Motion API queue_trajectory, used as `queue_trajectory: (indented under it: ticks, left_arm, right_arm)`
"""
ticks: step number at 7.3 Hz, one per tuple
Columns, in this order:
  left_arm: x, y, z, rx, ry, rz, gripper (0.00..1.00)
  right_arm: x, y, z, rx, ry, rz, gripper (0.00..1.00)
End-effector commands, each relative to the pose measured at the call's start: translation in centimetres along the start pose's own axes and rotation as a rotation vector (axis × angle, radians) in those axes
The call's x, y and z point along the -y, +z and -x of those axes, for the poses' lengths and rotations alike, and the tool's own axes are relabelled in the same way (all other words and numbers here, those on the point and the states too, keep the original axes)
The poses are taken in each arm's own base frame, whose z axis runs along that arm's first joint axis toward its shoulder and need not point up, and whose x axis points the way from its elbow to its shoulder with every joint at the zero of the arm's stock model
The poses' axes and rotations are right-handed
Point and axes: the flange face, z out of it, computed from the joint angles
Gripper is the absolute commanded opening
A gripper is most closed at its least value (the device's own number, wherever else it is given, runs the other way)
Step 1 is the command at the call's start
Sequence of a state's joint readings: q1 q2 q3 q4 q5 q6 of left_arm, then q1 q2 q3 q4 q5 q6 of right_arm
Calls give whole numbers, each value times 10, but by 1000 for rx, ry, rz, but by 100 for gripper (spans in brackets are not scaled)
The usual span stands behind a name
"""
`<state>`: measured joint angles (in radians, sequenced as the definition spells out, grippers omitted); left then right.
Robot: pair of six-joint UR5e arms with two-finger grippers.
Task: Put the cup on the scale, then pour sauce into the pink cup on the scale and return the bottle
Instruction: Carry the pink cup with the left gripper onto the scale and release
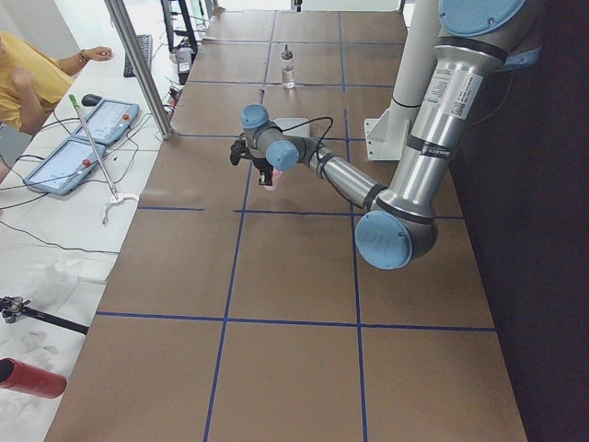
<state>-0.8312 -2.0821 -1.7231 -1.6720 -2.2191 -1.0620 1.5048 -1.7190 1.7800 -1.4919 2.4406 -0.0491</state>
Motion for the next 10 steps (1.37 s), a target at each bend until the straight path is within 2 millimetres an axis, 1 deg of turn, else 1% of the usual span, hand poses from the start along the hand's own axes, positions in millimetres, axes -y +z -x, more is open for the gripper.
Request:
queue_trajectory:
  ticks: [1, 2, 3, 4, 5, 6, 9, 10]
  left_arm:
    - [-11, 16, -118, -34, -112, -2, 0]
    - [-28, 39, -169, -37, -118, 43, 0]
    - [-21, 39, -198, -39, -148, 46, 0]
    - [-38, 64, -210, -12, -145, 53, 0]
    - [-47, 75, -213, 0, -137, 47, 0]
    - [-51, 80, -210, 8, -137, 52, 0]
    - [-54, 84, -211, 8, -134, 59, 0]
    - [-54, 84, -211, 8, -132, 59, 19]
  right_arm:
    - [-13, 1, 5, 50, -44, -37, 100]
    - [-29, 5, 2, 51, -84, -70, 100]
    - [-36, 7, 5, 51, -134, -97, 100]
    - [-39, 10, 7, 52, -154, -105, 100]
    - [-38, 12, 10, 54, -163, -100, 100]
    - [-38, 13, 11, 56, -165, -98, 100]
    - [-38, 13, 12, 60, -163, -98, 100]
    - [-38, 13, 12, 60, -163, -98, 100]
